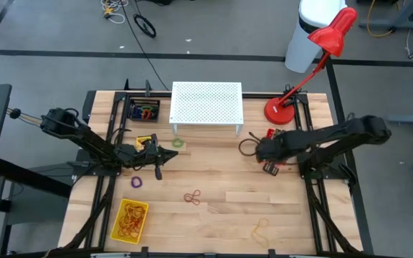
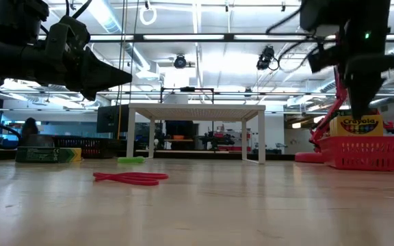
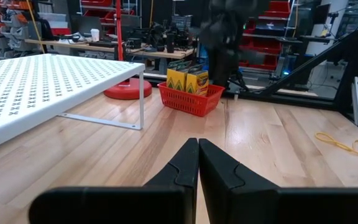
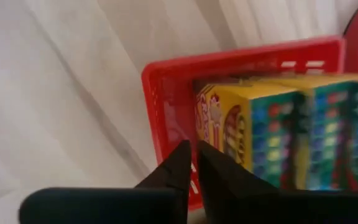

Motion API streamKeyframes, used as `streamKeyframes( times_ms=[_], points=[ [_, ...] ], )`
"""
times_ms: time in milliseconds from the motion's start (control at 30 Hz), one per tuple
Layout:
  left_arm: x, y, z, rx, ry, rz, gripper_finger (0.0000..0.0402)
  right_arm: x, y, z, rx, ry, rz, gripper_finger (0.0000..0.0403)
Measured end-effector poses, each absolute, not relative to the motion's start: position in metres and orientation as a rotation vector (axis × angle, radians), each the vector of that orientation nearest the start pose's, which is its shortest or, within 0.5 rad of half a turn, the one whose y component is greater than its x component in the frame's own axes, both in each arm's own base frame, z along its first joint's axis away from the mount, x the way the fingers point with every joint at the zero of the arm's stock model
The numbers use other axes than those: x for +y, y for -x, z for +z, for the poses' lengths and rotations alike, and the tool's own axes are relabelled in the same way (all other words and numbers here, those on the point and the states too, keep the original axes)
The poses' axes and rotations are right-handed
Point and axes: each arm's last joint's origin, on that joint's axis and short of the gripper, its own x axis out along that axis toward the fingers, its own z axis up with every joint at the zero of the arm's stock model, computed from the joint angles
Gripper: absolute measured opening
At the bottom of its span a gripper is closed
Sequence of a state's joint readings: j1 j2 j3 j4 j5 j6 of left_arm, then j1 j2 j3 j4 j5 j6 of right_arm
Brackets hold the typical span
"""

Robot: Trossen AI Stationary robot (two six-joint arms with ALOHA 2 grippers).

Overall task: Pick & Place Office Desk Supplies
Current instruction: Put the box yellow crayon into the red bin

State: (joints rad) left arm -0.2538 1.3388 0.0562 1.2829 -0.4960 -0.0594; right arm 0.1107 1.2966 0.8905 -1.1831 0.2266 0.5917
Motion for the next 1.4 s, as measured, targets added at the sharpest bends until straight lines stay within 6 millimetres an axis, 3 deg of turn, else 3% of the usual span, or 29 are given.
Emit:
streamKeyframes(
  times_ms=[167,400,700,1000,1400],
  points=[
    [-0.032,-0.177,0.143,-0.008,0.059,0.242,0.0018,0.021,-0.204,0.198,1.531,-0.132,-0.637,0.0026],
    [-0.032,-0.177,0.143,-0.008,0.059,0.242,0.0018,0.020,-0.213,0.184,1.551,-0.099,-0.685,0.0005],
    [-0.032,-0.177,0.143,-0.007,0.059,0.242,0.0018,0.015,-0.204,0.172,1.575,-0.104,-0.788,0.0009],
    [-0.032,-0.177,0.143,-0.007,0.059,0.242,0.0018,0.015,-0.204,0.173,1.551,-0.106,-0.824,0.0015],
    [-0.032,-0.177,0.143,-0.013,0.062,0.242,0.0018,0.017,-0.223,0.213,1.384,-0.130,-0.753,0.0036]
  ],
)
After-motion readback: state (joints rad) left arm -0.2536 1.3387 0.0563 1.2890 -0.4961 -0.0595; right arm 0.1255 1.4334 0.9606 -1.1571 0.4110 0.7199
